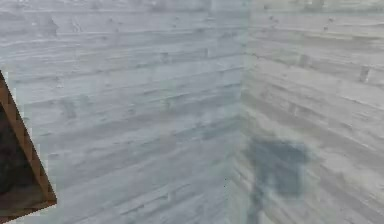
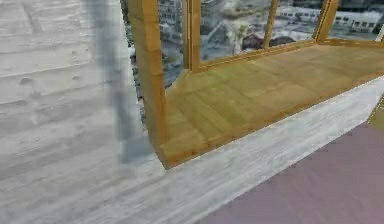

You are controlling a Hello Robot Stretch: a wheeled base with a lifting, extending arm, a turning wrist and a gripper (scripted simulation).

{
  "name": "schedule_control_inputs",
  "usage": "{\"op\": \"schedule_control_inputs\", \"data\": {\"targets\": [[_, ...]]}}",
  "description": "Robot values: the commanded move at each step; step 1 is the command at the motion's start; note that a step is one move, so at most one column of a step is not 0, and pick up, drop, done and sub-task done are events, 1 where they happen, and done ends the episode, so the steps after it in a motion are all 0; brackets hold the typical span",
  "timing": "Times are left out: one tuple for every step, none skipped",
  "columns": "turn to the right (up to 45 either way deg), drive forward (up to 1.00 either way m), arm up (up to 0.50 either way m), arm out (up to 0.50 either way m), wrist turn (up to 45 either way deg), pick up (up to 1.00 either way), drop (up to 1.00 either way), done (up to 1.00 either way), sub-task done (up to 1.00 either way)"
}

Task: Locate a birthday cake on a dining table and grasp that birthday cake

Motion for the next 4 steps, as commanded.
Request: {"op": "schedule_control_inputs", "data": {"targets": [[-45.0, 0.0, 0.0, 0.0, 0.0, 0.0, 0.0, 0.0, 0.0], [-45.0, 0.0, 0.0, 0.0, 0.0, 0.0, 0.0, 0.0, 0.0], [-24.0, 0.0, 0.0, 0.0, 0.0, 0.0, 0.0, 0.0, 0.0], [0.0, 1.0, 0.0, 0.0, 0.0, 0.0, 0.0, 0.0, 0.0]]}}
